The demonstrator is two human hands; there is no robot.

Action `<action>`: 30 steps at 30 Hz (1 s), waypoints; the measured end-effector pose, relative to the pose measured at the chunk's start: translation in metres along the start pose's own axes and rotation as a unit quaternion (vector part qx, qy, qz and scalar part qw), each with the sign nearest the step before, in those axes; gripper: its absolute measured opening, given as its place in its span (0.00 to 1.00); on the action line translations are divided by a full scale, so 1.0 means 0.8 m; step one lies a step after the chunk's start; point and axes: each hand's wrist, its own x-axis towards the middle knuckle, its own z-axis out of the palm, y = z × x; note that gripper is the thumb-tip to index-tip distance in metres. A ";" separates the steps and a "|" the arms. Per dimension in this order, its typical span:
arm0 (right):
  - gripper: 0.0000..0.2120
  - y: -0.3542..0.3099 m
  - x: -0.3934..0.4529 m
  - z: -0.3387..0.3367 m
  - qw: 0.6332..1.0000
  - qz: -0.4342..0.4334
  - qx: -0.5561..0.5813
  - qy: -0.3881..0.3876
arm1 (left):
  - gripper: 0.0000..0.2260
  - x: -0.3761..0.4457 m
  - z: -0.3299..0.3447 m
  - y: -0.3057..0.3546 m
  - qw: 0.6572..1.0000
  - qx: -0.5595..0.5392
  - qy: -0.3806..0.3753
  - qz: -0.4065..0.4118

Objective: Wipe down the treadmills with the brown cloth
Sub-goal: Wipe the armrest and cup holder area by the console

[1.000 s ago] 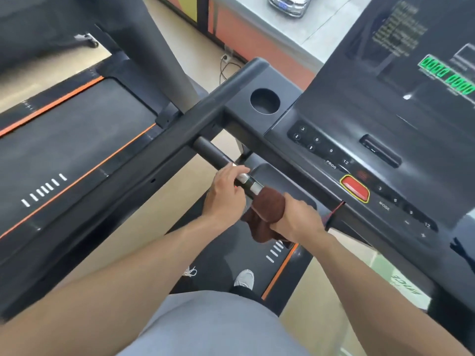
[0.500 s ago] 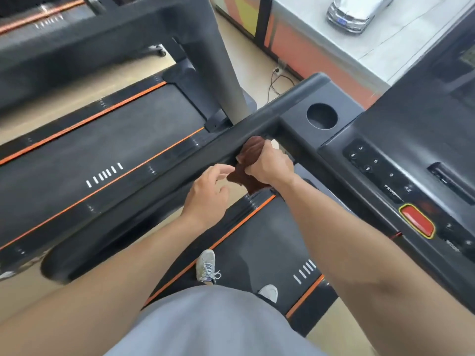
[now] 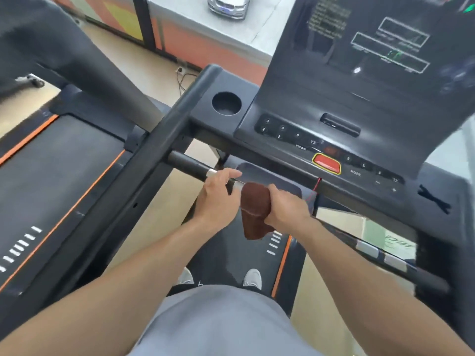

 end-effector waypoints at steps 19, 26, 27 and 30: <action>0.29 -0.011 -0.112 0.037 0.906 0.085 0.387 0.148 | 0.24 0.087 0.073 0.029 0.932 0.273 -0.226 0.073; 0.23 -0.008 -0.123 0.031 0.695 0.197 0.648 0.240 | 0.04 -0.005 0.047 0.024 0.972 -0.111 -0.194 0.073; 0.28 -0.002 -0.124 0.030 0.695 0.197 0.655 0.222 | 0.05 -0.014 0.043 0.032 0.967 -0.134 -0.203 0.077; 0.39 0.018 -0.137 0.025 0.671 0.168 0.707 0.144 | 0.07 -0.036 0.036 0.067 0.955 -0.182 -0.212 0.103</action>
